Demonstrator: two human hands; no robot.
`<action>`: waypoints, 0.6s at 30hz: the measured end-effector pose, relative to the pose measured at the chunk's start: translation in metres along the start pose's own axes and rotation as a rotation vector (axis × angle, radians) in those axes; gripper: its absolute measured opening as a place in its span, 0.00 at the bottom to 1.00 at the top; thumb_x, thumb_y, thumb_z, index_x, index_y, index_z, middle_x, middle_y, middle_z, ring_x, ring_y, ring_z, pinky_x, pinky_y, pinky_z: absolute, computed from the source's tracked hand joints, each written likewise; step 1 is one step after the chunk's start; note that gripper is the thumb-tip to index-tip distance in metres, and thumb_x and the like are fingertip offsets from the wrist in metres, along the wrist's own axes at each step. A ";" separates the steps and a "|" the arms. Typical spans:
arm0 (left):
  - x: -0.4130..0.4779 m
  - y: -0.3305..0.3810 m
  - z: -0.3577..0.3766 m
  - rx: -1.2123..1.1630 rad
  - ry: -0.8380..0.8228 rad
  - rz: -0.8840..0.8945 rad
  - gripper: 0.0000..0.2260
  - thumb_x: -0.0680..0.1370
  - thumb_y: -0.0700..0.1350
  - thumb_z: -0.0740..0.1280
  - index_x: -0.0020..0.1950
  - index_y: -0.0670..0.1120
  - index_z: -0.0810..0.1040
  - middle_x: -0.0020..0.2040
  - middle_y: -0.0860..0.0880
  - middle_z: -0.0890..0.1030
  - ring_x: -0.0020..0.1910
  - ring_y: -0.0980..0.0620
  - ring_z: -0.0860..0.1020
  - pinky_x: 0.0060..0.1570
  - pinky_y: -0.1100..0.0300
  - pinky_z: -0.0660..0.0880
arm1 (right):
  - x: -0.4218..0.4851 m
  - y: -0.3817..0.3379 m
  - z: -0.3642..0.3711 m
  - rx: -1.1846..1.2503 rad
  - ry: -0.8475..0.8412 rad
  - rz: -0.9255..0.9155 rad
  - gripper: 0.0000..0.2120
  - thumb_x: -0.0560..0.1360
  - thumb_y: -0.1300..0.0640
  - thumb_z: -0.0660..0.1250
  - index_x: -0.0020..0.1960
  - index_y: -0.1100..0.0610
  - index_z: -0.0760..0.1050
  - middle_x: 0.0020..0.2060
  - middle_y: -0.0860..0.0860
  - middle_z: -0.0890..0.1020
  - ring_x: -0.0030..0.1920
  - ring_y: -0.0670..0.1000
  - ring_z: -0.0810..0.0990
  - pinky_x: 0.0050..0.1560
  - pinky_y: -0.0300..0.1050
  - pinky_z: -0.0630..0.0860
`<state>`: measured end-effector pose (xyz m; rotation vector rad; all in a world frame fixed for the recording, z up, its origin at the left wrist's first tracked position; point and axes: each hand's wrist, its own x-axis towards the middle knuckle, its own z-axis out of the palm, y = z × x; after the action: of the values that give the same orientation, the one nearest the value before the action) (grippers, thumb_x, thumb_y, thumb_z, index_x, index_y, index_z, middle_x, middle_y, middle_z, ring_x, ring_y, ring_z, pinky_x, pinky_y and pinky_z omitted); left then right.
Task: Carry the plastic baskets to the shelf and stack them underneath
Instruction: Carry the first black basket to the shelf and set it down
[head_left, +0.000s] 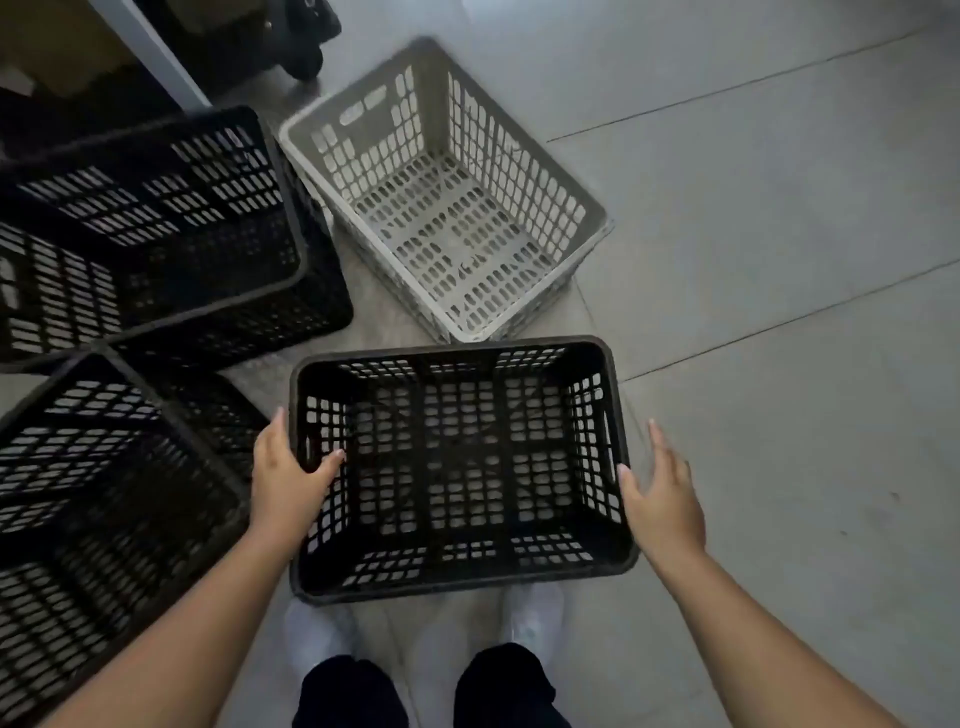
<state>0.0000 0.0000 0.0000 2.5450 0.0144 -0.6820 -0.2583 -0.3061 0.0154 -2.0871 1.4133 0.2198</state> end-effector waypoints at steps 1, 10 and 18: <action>0.007 -0.007 0.010 -0.003 0.025 0.003 0.41 0.75 0.51 0.72 0.81 0.47 0.52 0.78 0.43 0.59 0.76 0.44 0.61 0.72 0.49 0.61 | 0.006 0.004 0.014 -0.002 0.002 -0.009 0.32 0.78 0.49 0.62 0.78 0.43 0.50 0.73 0.54 0.66 0.67 0.59 0.71 0.58 0.56 0.74; 0.040 -0.070 0.058 0.062 0.070 -0.113 0.22 0.81 0.42 0.61 0.74 0.50 0.62 0.60 0.39 0.80 0.55 0.35 0.78 0.51 0.46 0.74 | 0.063 0.023 0.090 -0.083 0.050 0.000 0.31 0.81 0.59 0.54 0.77 0.38 0.47 0.68 0.55 0.71 0.51 0.59 0.78 0.43 0.49 0.72; -0.018 -0.032 -0.001 0.089 0.089 -0.030 0.19 0.81 0.47 0.60 0.73 0.51 0.65 0.53 0.42 0.82 0.48 0.37 0.79 0.43 0.48 0.73 | -0.011 -0.004 -0.016 -0.099 0.053 0.011 0.33 0.80 0.61 0.55 0.78 0.43 0.45 0.67 0.59 0.71 0.59 0.62 0.74 0.54 0.56 0.72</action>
<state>-0.0193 0.0309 -0.0061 2.6635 0.0532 -0.5926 -0.2623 -0.3054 0.0347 -2.1801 1.4729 0.2455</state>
